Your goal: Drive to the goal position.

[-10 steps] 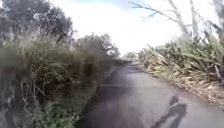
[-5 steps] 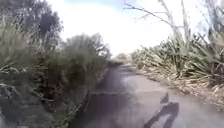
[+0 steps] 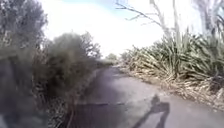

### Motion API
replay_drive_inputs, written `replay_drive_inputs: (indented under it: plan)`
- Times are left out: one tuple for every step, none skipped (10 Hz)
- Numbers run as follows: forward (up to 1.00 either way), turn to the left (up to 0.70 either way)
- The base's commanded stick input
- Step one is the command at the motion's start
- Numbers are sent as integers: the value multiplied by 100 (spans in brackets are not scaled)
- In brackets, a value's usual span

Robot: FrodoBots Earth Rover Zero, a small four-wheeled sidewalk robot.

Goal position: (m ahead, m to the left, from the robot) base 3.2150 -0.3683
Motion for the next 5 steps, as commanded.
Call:
replay_drive_inputs:
  plan:
    - [85,0]
    - [85,0]
    - [85,0]
    - [85,0]
    - [85,0]
